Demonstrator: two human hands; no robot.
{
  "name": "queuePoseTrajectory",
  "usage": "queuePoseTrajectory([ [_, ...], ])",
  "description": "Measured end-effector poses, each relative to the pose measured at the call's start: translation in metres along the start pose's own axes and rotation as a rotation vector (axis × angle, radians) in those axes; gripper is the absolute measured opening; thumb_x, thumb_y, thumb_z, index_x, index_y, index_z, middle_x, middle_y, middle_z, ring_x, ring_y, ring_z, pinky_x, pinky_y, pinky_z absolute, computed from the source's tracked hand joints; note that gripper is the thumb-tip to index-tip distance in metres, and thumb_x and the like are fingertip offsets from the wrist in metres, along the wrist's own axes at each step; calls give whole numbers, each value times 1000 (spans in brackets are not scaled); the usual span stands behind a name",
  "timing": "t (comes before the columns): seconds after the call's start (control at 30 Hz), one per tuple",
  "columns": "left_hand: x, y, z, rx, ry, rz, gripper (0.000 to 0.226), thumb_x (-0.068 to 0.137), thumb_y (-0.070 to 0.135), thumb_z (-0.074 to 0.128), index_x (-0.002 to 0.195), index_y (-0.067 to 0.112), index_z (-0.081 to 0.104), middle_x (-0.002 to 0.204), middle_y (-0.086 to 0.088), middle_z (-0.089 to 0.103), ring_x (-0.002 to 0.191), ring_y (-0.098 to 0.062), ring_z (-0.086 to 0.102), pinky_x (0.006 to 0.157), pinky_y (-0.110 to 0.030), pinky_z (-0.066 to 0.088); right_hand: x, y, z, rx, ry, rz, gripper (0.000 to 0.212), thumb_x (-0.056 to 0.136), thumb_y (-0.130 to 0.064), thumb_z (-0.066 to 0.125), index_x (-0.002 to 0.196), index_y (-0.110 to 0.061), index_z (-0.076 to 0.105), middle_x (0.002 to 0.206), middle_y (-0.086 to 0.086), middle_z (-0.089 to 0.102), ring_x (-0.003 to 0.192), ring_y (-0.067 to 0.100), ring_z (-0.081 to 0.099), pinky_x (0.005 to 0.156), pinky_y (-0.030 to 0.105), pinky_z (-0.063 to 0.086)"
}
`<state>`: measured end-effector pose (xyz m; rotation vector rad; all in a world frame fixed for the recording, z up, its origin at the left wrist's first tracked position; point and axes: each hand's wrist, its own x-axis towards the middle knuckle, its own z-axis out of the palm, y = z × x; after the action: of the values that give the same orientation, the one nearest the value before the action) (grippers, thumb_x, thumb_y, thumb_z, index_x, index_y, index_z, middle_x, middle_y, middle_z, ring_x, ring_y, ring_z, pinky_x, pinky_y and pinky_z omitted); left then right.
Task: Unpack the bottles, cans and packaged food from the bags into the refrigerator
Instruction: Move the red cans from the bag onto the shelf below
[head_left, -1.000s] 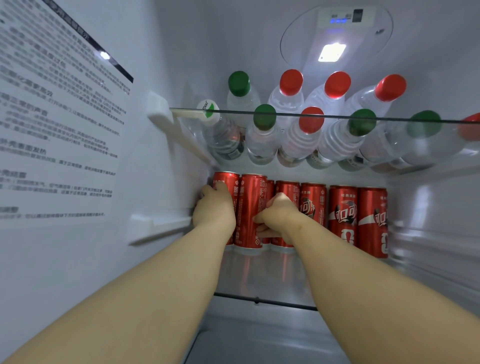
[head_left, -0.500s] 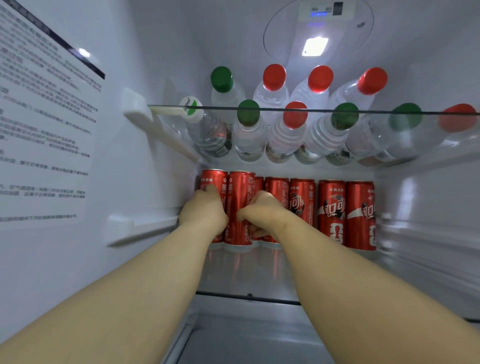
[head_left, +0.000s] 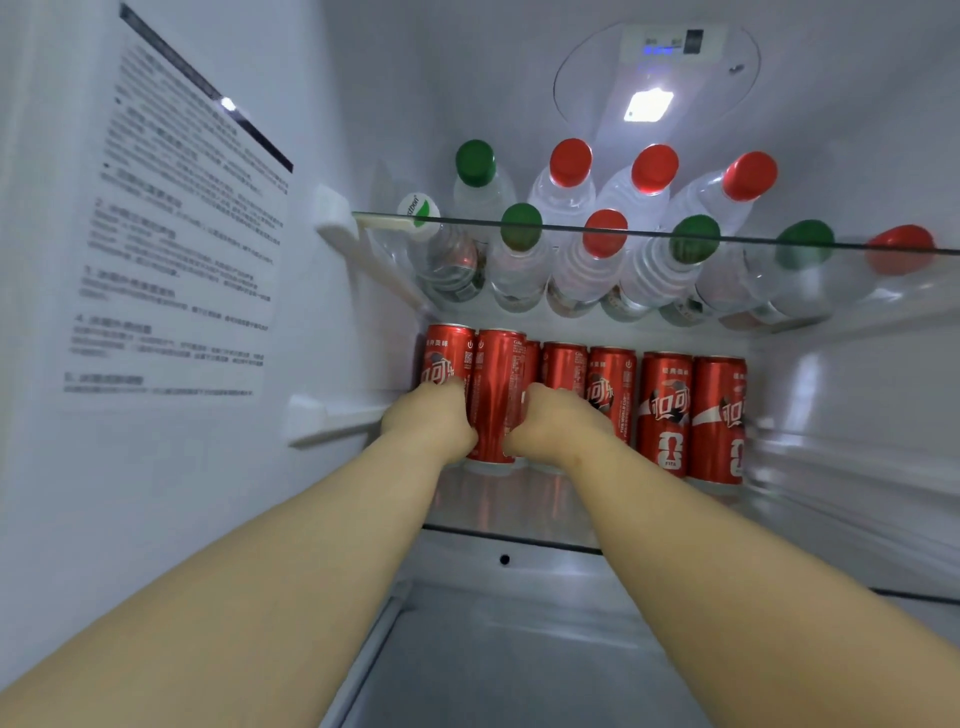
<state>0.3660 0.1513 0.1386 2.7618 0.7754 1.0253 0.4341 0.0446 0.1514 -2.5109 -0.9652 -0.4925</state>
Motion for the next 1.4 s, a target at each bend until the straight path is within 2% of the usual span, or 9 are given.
queuePoseTrajectory([
  [0.23,-40,2,-15,-108,80,51,32,83,25,59,111,11,52,110,-13,57,96,-31,57,74,-35,45,-48,3,-11,-31,200,-82,39,80,-34,60,115,-18,50,113,5,53,102,26,53,82,40,50],
  [0.37,-69,8,-26,-195,258,113,22,84,24,56,104,14,52,102,-7,53,87,-23,49,68,-33,39,-78,5,-16,13,344,-72,39,81,-34,60,117,-19,51,119,5,49,107,26,49,82,37,43],
  [0.53,-114,14,-35,-302,479,228,28,85,23,56,111,15,52,101,-3,52,95,-22,51,74,-34,44,-120,0,-25,180,536,-112,22,79,-30,58,99,-21,53,104,-2,49,99,23,51,84,39,45],
  [0.73,-172,-1,-26,-290,554,276,24,81,19,63,104,13,59,97,-6,58,92,-26,54,70,-35,43,-181,6,-11,224,525,-171,29,81,-30,59,108,-21,55,109,-5,52,103,17,48,86,36,44],
  [0.83,-201,-12,-9,-281,535,309,24,76,23,60,98,11,62,89,-6,60,84,-28,59,65,-37,47,-210,12,13,160,508,-204,30,81,-29,62,109,-19,58,109,-2,54,103,19,50,84,34,43],
  [0.93,-226,-23,11,-278,438,298,27,74,28,55,94,12,63,86,-5,61,80,-28,59,61,-36,48,-231,18,46,46,500,-219,28,76,-25,67,102,-14,62,103,4,58,92,26,55,72,32,40],
  [1.13,-268,-41,46,-229,311,246,29,74,33,50,88,13,65,80,-4,62,76,-29,61,59,-36,50,-265,21,95,81,376,-127,30,67,-27,61,93,-12,65,92,7,62,77,28,60,64,29,39],
  [1.27,-293,-50,59,-207,237,229,33,72,36,45,85,14,66,77,-4,63,72,-30,61,62,-37,52,-287,20,113,106,316,-80,32,73,-26,62,102,-12,65,101,7,61,89,29,59,72,34,45],
  [1.4,-316,-57,68,-238,120,221,22,73,26,62,90,13,66,83,-4,63,77,-28,61,63,-36,50,-313,17,125,143,208,-32,36,85,-29,60,119,-18,56,122,-1,51,110,20,47,80,26,31],
])
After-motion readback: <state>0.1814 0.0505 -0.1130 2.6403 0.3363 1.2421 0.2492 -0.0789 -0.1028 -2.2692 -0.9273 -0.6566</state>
